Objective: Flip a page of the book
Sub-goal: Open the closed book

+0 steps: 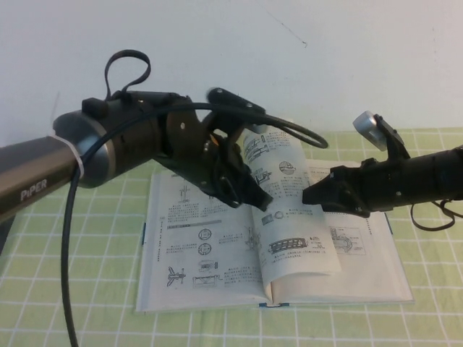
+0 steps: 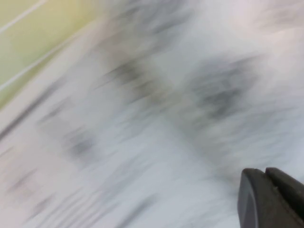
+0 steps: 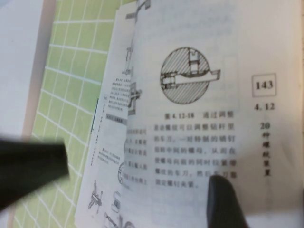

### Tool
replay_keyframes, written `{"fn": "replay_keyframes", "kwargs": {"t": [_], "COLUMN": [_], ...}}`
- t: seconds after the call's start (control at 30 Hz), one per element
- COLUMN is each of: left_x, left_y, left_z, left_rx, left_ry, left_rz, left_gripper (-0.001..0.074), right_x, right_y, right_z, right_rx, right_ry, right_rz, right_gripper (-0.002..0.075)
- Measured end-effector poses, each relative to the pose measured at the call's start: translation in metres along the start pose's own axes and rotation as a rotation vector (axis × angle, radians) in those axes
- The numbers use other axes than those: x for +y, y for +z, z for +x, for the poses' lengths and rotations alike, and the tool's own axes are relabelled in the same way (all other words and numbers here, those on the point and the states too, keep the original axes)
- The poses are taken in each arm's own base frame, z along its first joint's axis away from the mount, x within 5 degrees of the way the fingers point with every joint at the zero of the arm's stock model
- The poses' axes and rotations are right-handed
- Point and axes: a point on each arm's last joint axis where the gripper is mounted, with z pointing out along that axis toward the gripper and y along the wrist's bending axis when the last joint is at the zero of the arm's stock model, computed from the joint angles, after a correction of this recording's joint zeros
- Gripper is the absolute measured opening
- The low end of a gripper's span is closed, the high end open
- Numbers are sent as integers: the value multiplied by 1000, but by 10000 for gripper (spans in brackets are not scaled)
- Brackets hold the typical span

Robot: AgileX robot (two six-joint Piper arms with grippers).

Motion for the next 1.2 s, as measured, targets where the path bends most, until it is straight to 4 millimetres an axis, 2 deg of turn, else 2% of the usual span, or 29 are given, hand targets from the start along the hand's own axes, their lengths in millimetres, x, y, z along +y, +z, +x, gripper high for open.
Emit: {"fn": "replay_keyframes", "kwargs": {"t": [0.23,0.4,0.53,0.73,1.03,1.2], "left_x": [-78,-106,-114,-116,-112,-112], "left_y": [3,14,36,64,85,88], "left_z": [-4,-1,5,11,14,16], "left_rx": [-43,-59,-54,-65,-80,-64], "left_ry": [226,312,332,316,297,315], "left_rz": [206,283,305,318,278,279], "left_gripper": [-3,-3,-3,-3,-3,-3], "right_x": [1,2,3,3,-4,-7], "right_y": [0,0,0,0,4,3], "right_z": [1,1,2,2,4,5], "right_rx": [6,9,17,24,33,37], "right_ry": [-28,-46,-61,-81,-98,-117], "right_rz": [-14,-22,-38,-44,-7,20], "right_gripper": [335,335,335,335,335,335]}}
